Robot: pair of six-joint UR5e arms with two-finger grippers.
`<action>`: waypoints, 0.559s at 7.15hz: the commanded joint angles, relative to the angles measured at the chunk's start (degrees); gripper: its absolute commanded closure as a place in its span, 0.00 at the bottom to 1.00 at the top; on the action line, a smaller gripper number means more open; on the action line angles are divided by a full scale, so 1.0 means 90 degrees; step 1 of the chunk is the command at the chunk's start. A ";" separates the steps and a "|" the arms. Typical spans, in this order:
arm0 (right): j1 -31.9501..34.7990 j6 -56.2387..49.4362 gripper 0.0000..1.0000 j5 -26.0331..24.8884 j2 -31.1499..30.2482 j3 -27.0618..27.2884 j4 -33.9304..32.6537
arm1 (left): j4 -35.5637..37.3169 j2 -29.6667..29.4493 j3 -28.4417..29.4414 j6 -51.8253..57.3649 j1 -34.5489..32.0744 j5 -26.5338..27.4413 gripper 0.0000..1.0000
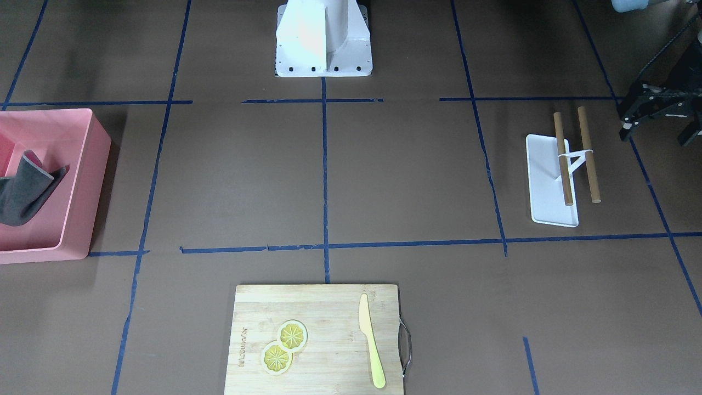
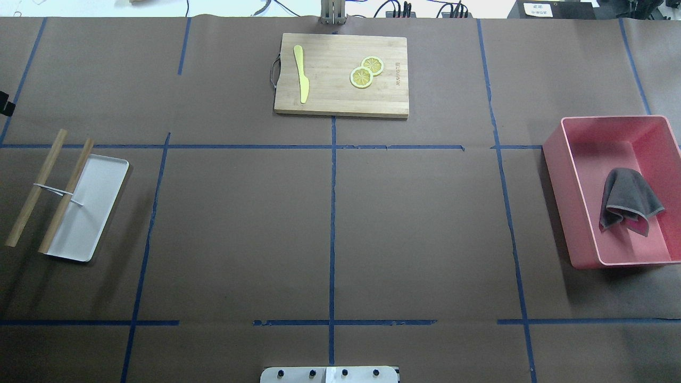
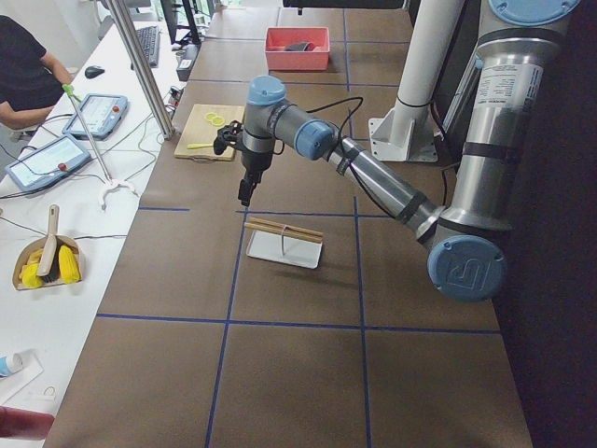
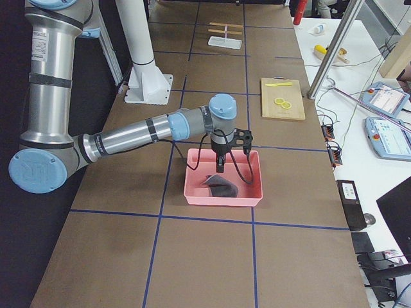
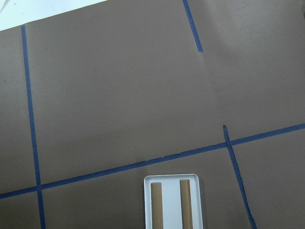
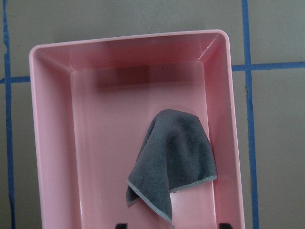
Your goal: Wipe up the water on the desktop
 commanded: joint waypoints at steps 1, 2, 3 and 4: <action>0.0796 -0.1227 0.00 0.0040 -0.0115 -0.0344 -0.0071 | 0.0009 0.0622 0.0073 0.1153 -0.0707 -0.0455 0.00; 0.1130 -0.1766 0.00 0.0041 -0.0125 -0.0657 -0.0071 | 0.0018 0.0828 0.0296 0.1759 -0.1147 -0.0787 0.00; 0.1336 -0.2264 0.00 0.0041 -0.0106 -0.0959 -0.0071 | 0.0250 0.0830 0.0684 0.2181 -0.1586 -0.1254 0.00; 0.1454 -0.2618 0.00 0.0041 -0.0067 -0.1272 -0.0071 | 0.0330 0.0820 0.1394 0.3316 -0.2132 -0.1587 0.00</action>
